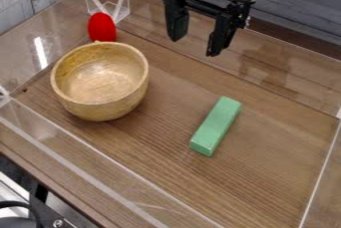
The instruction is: Move the red object to the right side of the table
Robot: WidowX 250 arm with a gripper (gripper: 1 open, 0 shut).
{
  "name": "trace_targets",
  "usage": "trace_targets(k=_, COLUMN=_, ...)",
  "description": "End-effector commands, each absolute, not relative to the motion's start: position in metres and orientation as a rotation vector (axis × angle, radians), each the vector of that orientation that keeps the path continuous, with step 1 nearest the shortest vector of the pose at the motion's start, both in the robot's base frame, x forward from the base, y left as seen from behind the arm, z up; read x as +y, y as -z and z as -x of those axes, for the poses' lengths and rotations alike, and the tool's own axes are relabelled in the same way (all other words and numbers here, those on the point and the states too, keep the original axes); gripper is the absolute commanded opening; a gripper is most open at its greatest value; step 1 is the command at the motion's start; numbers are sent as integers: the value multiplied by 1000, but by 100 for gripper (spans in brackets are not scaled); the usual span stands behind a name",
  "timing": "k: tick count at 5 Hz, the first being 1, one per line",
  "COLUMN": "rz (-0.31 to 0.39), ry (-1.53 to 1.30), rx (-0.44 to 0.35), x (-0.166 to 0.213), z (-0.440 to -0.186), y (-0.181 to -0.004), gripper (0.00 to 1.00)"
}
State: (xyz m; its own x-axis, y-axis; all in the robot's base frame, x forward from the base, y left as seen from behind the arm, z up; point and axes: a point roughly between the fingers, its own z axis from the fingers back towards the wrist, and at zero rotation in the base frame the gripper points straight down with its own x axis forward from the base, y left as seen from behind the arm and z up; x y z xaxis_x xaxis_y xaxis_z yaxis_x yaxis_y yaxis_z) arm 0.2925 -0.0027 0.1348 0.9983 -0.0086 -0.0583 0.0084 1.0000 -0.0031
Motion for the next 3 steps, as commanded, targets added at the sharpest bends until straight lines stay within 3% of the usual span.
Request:
trace_targets(k=1, rz=3, ry=3, rx=72, x=5, z=-293, y=-129, gripper=100)
trace_targets(k=3, rz=-2, ry=-48, rx=41, x=55, z=-301, y=-133, gripper=100)
